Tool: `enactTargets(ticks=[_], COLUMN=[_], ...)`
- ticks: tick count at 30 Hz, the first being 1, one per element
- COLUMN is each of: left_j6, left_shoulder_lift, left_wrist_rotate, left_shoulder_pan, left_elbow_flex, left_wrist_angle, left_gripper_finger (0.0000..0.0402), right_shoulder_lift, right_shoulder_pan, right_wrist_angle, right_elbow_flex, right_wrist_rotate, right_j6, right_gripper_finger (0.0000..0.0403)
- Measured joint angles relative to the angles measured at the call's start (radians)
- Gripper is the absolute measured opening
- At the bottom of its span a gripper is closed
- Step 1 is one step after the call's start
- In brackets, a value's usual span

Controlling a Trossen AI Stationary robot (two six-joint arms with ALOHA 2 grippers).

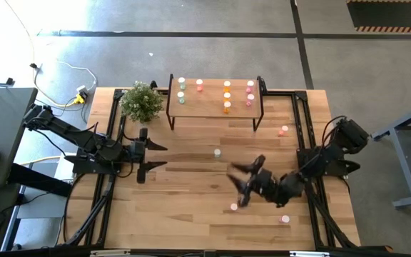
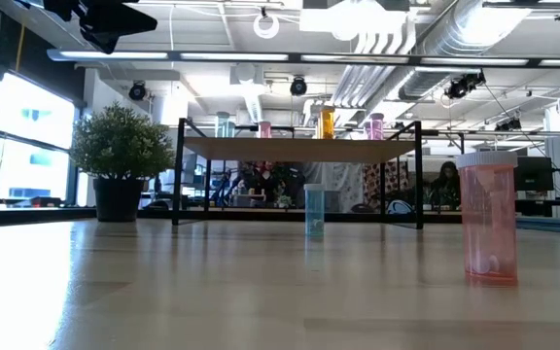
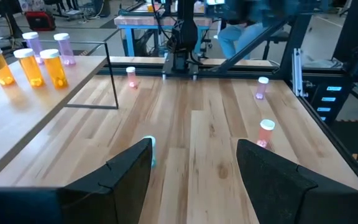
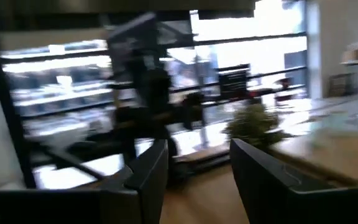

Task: Pick and place medicine bottles onto shelf by color
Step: Put the blue pill bottle on the shelf aligned with the other blue pill bottles

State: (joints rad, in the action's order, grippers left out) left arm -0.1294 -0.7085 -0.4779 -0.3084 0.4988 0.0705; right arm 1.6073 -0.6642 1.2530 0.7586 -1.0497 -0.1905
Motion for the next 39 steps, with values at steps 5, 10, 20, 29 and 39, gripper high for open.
enactTargets(ticks=[5,10,20,29,39], left_j6=[-0.003,-0.037,-0.077,-0.021,0.064], left_shoulder_lift=[0.0,0.0,0.0,-0.138,-0.372], left_wrist_rotate=[0.024,0.07,0.126,0.055,0.078], left_shoulder_pan=[0.0,0.0,0.001,0.011,0.095], left_elbow_flex=[0.0,0.0,0.0,0.0,0.0], left_wrist_angle=[0.0,0.002,0.03,-0.093,-0.335], left_gripper_finger=[0.0225,0.0225,0.0225,0.0225,0.0225], right_shoulder_lift=[0.0,0.0,0.0,-0.01,-0.108], right_shoulder_pan=[-0.007,-0.05,-0.125,-0.116,-0.069], right_wrist_angle=[-0.237,-0.607,-1.552,-1.92,-2.184], right_elbow_flex=[0.052,0.203,0.523,0.595,0.649], right_wrist_rotate=[0.143,0.143,0.091,-0.122,-0.215], right_j6=[0.245,0.401,1.004,1.155,1.221], right_gripper_finger=[0.0165,0.0165,0.0165,0.0165,0.0165])
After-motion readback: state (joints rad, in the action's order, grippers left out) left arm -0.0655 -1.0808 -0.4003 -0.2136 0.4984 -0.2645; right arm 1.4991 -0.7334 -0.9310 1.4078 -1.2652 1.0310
